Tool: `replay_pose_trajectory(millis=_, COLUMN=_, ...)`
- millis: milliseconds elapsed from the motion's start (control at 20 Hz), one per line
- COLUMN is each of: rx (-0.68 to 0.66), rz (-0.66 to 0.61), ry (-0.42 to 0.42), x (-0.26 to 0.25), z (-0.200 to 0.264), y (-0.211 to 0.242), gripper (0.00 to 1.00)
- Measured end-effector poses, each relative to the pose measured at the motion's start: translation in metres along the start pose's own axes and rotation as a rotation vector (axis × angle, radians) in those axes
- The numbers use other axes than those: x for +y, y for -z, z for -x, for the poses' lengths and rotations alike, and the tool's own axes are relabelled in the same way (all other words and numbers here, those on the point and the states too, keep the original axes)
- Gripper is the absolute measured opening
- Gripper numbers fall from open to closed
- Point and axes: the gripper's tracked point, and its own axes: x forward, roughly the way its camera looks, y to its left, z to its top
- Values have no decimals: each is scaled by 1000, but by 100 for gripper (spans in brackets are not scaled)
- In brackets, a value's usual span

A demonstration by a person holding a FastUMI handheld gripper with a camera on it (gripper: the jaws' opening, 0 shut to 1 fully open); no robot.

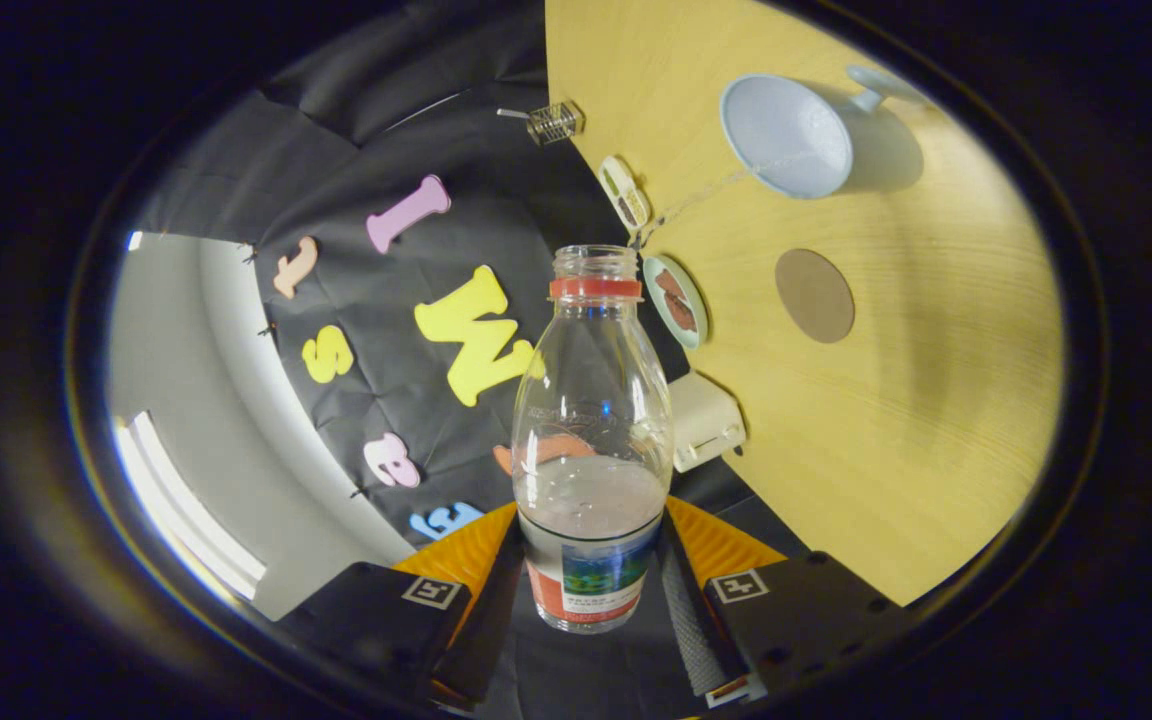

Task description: Take the bottle from table, then pour the juice into the cup, finally place the bottle on the coaster

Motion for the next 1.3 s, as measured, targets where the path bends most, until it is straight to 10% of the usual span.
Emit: replay_pose_trajectory(millis=1300, rx=-6, rz=-38, ry=-87, x=11, z=-11, y=7, gripper=75)
